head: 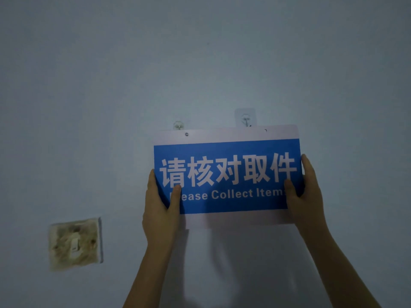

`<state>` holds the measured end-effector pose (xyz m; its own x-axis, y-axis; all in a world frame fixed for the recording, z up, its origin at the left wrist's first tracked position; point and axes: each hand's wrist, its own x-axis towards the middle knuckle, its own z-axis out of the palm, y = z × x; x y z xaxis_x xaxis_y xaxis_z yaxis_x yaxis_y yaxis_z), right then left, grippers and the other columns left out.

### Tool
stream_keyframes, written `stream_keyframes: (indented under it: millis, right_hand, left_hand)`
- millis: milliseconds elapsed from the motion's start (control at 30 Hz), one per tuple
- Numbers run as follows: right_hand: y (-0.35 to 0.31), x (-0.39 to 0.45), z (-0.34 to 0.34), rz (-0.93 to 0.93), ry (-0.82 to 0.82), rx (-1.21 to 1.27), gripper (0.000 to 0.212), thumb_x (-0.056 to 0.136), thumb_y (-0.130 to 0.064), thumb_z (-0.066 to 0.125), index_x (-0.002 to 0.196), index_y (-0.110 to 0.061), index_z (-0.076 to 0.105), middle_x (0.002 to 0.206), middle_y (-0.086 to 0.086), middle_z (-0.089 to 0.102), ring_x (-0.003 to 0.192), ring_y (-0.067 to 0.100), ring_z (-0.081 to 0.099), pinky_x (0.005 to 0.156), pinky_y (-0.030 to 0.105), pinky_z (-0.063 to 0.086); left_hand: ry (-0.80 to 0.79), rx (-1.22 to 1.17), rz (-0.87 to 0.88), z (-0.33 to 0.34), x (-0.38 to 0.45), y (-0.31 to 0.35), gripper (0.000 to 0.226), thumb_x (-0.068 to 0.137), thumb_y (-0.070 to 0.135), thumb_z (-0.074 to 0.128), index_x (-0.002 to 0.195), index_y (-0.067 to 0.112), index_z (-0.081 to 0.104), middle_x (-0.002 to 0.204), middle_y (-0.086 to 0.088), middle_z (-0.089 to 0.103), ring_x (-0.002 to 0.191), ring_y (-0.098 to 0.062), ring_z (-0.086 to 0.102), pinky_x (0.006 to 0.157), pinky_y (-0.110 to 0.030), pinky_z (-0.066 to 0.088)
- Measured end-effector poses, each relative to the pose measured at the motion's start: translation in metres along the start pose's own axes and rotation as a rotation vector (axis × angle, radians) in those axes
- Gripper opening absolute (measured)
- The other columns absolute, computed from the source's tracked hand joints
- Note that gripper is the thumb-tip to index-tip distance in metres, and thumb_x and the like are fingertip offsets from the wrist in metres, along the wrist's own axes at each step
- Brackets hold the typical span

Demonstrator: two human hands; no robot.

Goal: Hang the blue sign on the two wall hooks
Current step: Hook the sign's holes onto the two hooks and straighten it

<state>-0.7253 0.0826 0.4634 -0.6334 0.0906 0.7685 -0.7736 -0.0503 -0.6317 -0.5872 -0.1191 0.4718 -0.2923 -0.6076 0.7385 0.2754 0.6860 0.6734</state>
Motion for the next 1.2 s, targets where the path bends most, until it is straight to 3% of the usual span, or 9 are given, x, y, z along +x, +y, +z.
stream_keyframes:
  millis: [100, 300, 500, 667, 800, 933, 1067, 1200]
  right_hand:
    - [0.006, 0.007, 0.001, 0.006, 0.012, 0.002, 0.069, 0.082, -0.021, 0.044, 0.147, -0.018, 0.022, 0.147, 0.011, 0.042, 0.13, 0.028, 0.047, 0.104, 0.045, 0.043]
    - [0.008, 0.017, 0.006, 0.002, 0.01, -0.005, 0.07, 0.081, -0.026, 0.045, 0.147, -0.021, 0.023, 0.145, 0.012, 0.045, 0.129, 0.028, 0.048, 0.105, 0.047, 0.043]
    - [0.008, 0.019, 0.015, -0.017, -0.02, 0.001, 0.07, 0.081, -0.026, 0.044, 0.147, -0.02, 0.024, 0.146, 0.011, 0.045, 0.13, 0.028, 0.047, 0.105, 0.044, 0.043]
    - [0.014, 0.014, 0.017, -0.026, -0.024, 0.006, 0.063, 0.088, -0.017, 0.049, 0.147, -0.019, 0.026, 0.144, 0.012, 0.047, 0.127, 0.027, 0.049, 0.095, 0.029, 0.04]
    - [0.015, 0.017, 0.017, -0.026, -0.024, -0.009, 0.06, 0.092, -0.005, 0.048, 0.147, -0.017, 0.026, 0.143, 0.013, 0.047, 0.127, 0.029, 0.049, 0.094, 0.028, 0.038]
    - [0.018, 0.016, 0.016, -0.034, -0.028, -0.021, 0.061, 0.09, -0.015, 0.049, 0.147, -0.017, 0.027, 0.141, 0.015, 0.049, 0.125, 0.03, 0.051, 0.094, 0.03, 0.041]
    - [0.017, 0.013, 0.016, -0.026, -0.029, -0.008, 0.059, 0.092, -0.009, 0.048, 0.147, -0.016, 0.027, 0.145, 0.01, 0.046, 0.128, 0.026, 0.048, 0.097, 0.03, 0.041]
    - [0.013, 0.018, 0.011, -0.037, -0.041, -0.038, 0.06, 0.093, -0.007, 0.048, 0.147, -0.016, 0.025, 0.145, 0.011, 0.045, 0.128, 0.026, 0.049, 0.099, 0.033, 0.043]
  left_hand:
    - [0.017, 0.064, 0.018, 0.009, 0.004, 0.0, 0.066, 0.093, 0.035, 0.051, 0.15, 0.029, 0.018, 0.149, 0.005, 0.04, 0.131, -0.02, 0.046, 0.1, -0.037, 0.039]
    - [0.023, 0.146, 0.055, 0.009, 0.012, 0.003, 0.068, 0.094, 0.035, 0.047, 0.151, 0.032, 0.01, 0.148, 0.0, 0.04, 0.127, -0.025, 0.047, 0.093, -0.034, 0.039]
    - [0.047, 0.19, 0.016, 0.002, 0.01, -0.003, 0.067, 0.095, 0.036, 0.045, 0.151, 0.034, 0.009, 0.143, -0.002, 0.043, 0.122, -0.025, 0.05, 0.081, -0.026, 0.03]
    - [0.024, 0.21, 0.002, 0.0, 0.006, -0.005, 0.067, 0.094, 0.038, 0.044, 0.15, 0.035, 0.008, 0.133, -0.005, 0.048, 0.095, -0.013, 0.047, 0.077, -0.027, 0.032]
    - [0.0, 0.217, -0.017, -0.001, 0.007, -0.006, 0.068, 0.094, 0.04, 0.044, 0.15, 0.036, 0.007, 0.133, -0.005, 0.049, 0.092, -0.007, 0.039, 0.077, -0.028, 0.035]
    - [-0.024, 0.291, -0.016, -0.001, 0.006, -0.007, 0.069, 0.094, 0.041, 0.041, 0.151, 0.033, 0.004, 0.117, -0.013, 0.053, 0.082, -0.016, 0.044, 0.072, -0.03, 0.038]
    - [-0.03, 0.369, -0.02, -0.001, 0.006, -0.007, 0.069, 0.095, 0.042, 0.038, 0.151, 0.031, 0.001, 0.103, -0.017, 0.054, 0.074, -0.026, 0.048, 0.067, -0.031, 0.036]
    - [-0.019, 0.386, -0.02, 0.001, 0.005, -0.006, 0.068, 0.095, 0.042, 0.037, 0.152, 0.028, 0.002, 0.107, -0.021, 0.056, 0.09, -0.039, 0.059, 0.068, -0.033, 0.036]
